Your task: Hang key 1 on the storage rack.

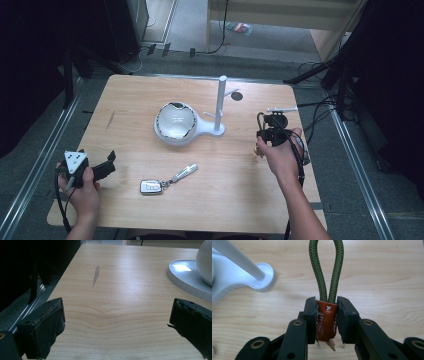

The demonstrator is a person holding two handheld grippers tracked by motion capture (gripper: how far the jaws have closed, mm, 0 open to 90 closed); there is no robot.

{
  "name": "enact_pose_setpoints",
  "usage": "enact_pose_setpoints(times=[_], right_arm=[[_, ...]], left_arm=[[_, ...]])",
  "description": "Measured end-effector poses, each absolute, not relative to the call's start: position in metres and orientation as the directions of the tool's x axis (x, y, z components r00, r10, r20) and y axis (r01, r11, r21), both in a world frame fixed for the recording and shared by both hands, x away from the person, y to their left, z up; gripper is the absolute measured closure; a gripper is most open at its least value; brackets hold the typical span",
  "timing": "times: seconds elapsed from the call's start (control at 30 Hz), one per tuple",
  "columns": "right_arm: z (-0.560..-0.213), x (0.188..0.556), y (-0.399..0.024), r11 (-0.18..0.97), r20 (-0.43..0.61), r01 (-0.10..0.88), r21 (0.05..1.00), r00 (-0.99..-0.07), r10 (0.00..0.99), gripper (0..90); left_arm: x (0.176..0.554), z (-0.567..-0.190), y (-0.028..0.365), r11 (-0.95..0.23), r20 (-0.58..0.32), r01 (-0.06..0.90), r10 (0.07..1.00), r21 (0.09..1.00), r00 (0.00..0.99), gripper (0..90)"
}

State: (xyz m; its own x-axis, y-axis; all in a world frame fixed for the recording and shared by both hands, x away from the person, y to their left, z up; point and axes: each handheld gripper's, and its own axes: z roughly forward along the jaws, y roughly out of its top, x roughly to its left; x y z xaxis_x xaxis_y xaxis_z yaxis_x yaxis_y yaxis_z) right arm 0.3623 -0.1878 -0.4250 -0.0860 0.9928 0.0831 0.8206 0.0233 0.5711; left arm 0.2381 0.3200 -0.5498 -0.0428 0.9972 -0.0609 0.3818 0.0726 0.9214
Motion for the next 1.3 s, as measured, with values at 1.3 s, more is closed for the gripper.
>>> enact_pose_setpoints(times=[1.3], right_arm=[[-0.381, 0.362, -0.159, -0.006, 0.241, 0.581, 0.814, -0.329, 0.913, 71.5]], left_arm=[[0.238, -0.550, 0.321, 0.073, -0.065, 0.383, 0.997, 0.921, -0.034, 0.2]])
